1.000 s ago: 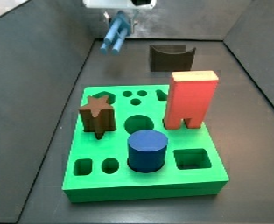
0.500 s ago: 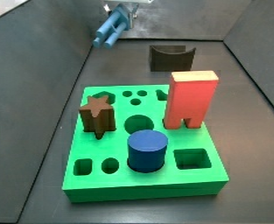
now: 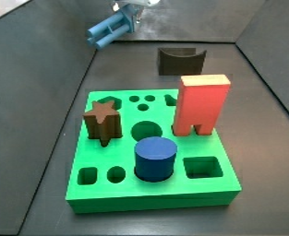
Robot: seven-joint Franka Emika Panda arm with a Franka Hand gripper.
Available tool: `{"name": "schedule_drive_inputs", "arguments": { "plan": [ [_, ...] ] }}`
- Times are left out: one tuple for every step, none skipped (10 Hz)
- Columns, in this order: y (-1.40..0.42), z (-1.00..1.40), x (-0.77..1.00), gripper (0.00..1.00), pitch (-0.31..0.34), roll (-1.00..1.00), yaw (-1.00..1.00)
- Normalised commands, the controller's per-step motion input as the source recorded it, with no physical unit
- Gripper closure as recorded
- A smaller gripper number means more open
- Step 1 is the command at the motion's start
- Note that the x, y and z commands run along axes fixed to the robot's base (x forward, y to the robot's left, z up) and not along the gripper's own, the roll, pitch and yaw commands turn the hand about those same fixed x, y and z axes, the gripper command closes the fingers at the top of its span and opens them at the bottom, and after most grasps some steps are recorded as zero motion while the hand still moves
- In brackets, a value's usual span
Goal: Pick up the 3 prong object. Move up. Rotate the 3 prong object. Place the 3 prong object on the fixture. Regrasp the 3 prong object. Move to above the board. Insert the 3 prong object.
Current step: Rotate the 3 prong object.
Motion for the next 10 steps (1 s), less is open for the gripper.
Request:
{"name": "schedule_drive_inputs", "arguments": {
  "plan": [
    [0.02, -0.01, 0.01, 1.00, -0.002, 0.00, -1.00],
    [0.02, -0.01, 0.01, 1.00, -0.002, 0.00, -1.00],
    [0.02, -0.01, 0.01, 1.00, -0.002, 0.00, -1.00],
    [0.02, -0.01, 0.01, 1.00, -0.002, 0.00, -1.00],
    [0.02, -0.01, 0.01, 1.00, -0.002, 0.00, -1.00],
    [0.02, -0.01, 0.01, 1.00, -0.002, 0.00, -1.00],
    [0.02, -0.01, 0.01, 1.00, -0.002, 0.00, -1.00],
    [0.02, -0.01, 0.01, 1.00, -0.003, 0.00, -1.00],
    [0.02, -0.01, 0.01, 1.00, -0.003, 0.00, -1.00],
    [0.02, -0.01, 0.01, 1.00, -0.003, 0.00, -1.00]
  ]
}}
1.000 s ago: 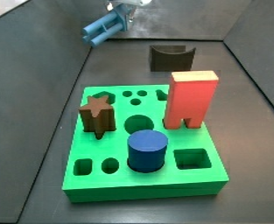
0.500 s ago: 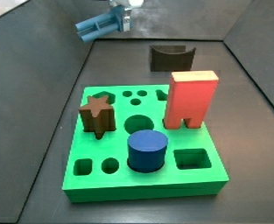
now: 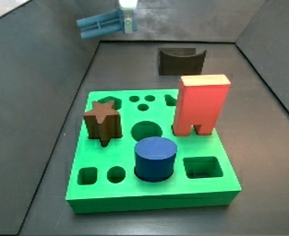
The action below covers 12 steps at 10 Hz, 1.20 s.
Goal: Pick up the 3 prong object. Move up. Rotate the 3 prong object. Place the 3 prong object on the fixture. Regrasp the 3 prong object. Move to above the board. Insert the 3 prong object.
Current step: Rotate the 3 prong object.
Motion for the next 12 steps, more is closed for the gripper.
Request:
{"name": "schedule_drive_inputs", "arguments": {
  "plan": [
    [0.02, -0.01, 0.01, 1.00, -0.003, 0.00, -1.00],
    [0.02, -0.01, 0.01, 1.00, -0.003, 0.00, -1.00],
    [0.02, -0.01, 0.01, 1.00, -0.003, 0.00, -1.00],
    [0.02, -0.01, 0.01, 1.00, -0.003, 0.00, -1.00],
    [0.02, -0.01, 0.01, 1.00, -0.003, 0.00, -1.00],
    [0.02, -0.01, 0.01, 1.00, -0.004, 0.00, -1.00],
    [0.02, -0.01, 0.01, 1.00, -0.004, 0.00, -1.00],
    [0.02, -0.01, 0.01, 1.00, -0.004, 0.00, -1.00],
    [0.02, -0.01, 0.01, 1.00, -0.004, 0.00, -1.00],
    [0.02, -0.01, 0.01, 1.00, -0.005, 0.00, -1.00],
    [0.02, -0.01, 0.01, 1.00, -0.005, 0.00, -1.00],
    [0.02, -0.01, 0.01, 1.00, -0.005, 0.00, -1.00]
  ]
}}
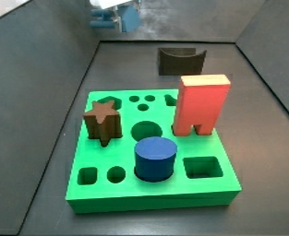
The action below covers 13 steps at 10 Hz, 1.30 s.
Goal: Pick up the 3 prong object. Move up. Rotate the 3 prong object. Place the 3 prong object on the fixture. Regrasp the 3 prong object. Move to above the board. Insert the 3 prong object.
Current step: Rotate the 3 prong object.
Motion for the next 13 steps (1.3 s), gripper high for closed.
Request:
{"name": "schedule_drive_inputs", "arguments": {
  "plan": [
    [0.02, -0.01, 0.01, 1.00, -0.005, 0.00, -1.00],
    [0.02, -0.01, 0.01, 1.00, -0.006, 0.00, -1.00],
    [0.02, -0.01, 0.01, 1.00, -0.006, 0.00, -1.00],
    [0.02, -0.01, 0.01, 1.00, -0.007, 0.00, -1.00],
    [0.02, -0.01, 0.01, 1.00, -0.008, 0.00, -1.00],
    [0.02, -0.01, 0.01, 1.00, -0.009, 0.00, -1.00],
    [0.02, -0.01, 0.01, 1.00, -0.010, 0.00, -1.00],
    [0.02, -0.01, 0.01, 1.00, -0.011, 0.00, -1.00],
    [0.02, -0.01, 0.01, 1.00, -0.013, 0.00, -1.00],
    [0.02, -0.01, 0.01, 1.00, -0.017, 0.00, -1.00],
    [0.02, -0.01, 0.01, 1.00, -0.019, 0.00, -0.90],
    [0.02, -0.01, 0.01, 1.00, -0.019, 0.00, -0.73],
    [0.02, -0.01, 0.01, 1.00, -0.019, 0.00, -0.44]
  ]
}}
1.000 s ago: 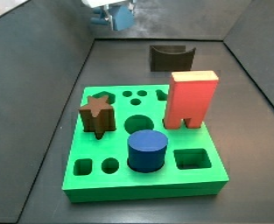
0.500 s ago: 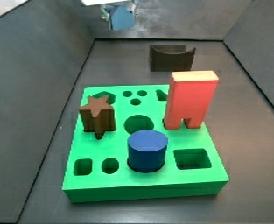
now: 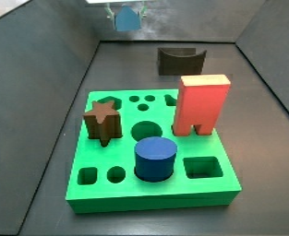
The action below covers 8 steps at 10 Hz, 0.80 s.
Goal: Pick up the 3 prong object. Move up. Rotate the 3 prong object. Place the 3 prong object on the fixture. Regrasp the 3 prong object. Move to above the board. Insert the 3 prong object.
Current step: Rotate the 3 prong object.
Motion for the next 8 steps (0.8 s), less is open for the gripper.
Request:
{"name": "schedule_drive_inputs", "arguments": {
  "plan": [
    [0.02, -0.01, 0.01, 1.00, -0.018, 0.00, -0.29],
    [0.00, -1.00, 0.00, 1.00, 0.000, 0.00, 0.00],
    [0.00, -1.00, 0.00, 1.00, -0.002, 0.00, 0.03],
    [0.01, -1.00, 0.02, 1.00, -0.017, 0.04, 0.03],
    [0.01, -1.00, 0.02, 1.00, -0.018, 0.06, 0.02],
    [0.01, -1.00, 0.03, 1.00, -0.007, 0.09, 0.02],
    [0.01, -1.00, 0.04, 1.00, 0.002, 0.12, 0.01],
    [0.01, -1.00, 0.05, 1.00, 0.014, 0.14, 0.01]
  ]
}}
